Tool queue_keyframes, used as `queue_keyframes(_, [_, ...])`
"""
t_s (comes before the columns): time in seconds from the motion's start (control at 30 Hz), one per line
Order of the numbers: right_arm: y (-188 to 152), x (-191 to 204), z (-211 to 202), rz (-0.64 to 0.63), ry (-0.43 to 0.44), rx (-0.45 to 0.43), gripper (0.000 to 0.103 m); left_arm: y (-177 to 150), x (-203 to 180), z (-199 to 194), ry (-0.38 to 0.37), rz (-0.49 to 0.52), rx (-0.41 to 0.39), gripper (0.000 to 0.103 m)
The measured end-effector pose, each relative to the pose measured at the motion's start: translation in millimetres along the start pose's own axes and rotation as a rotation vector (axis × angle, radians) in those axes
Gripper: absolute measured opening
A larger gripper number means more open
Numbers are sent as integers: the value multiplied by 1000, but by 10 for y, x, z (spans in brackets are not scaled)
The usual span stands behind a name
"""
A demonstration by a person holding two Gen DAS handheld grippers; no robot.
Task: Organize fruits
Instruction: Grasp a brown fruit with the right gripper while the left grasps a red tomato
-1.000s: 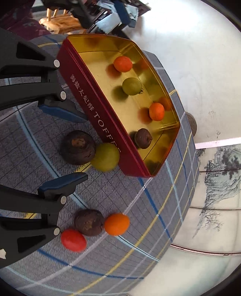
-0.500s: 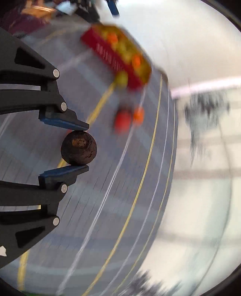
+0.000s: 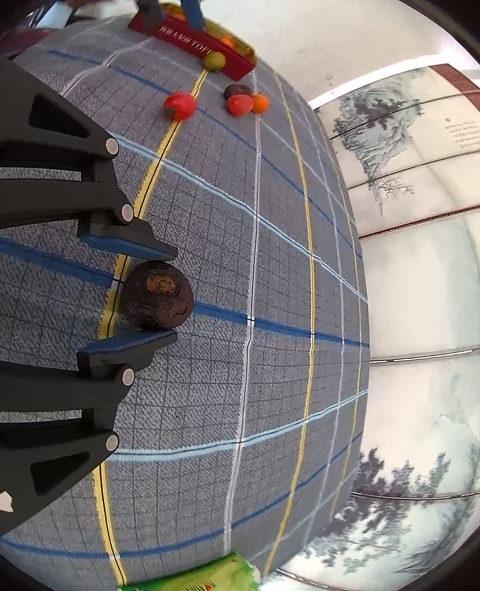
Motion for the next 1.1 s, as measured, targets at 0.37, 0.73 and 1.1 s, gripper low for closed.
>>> queue_keyframes(0.37, [-19, -3, 28, 17, 82, 16, 35, 96, 41, 720, -52, -95, 88, 57])
queue_keyframes(0.73, [-17, -18, 85, 21, 97, 35, 35, 43, -147, 431, -10, -91, 28, 32])
queue_keyframes(1.1, [-27, 48, 89, -8, 53, 37, 33, -99, 13, -183, 67, -157, 11, 32])
Point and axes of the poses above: each gripper's, at about its wrist camera, not at the fingertips, and z roughly the way its jaws point, x to its left, y to its top, the point moved 1 cm from there along z, roughly the way its jaws point, and after that the axes turned 4 degrees about -y, right-handed, at the moved point
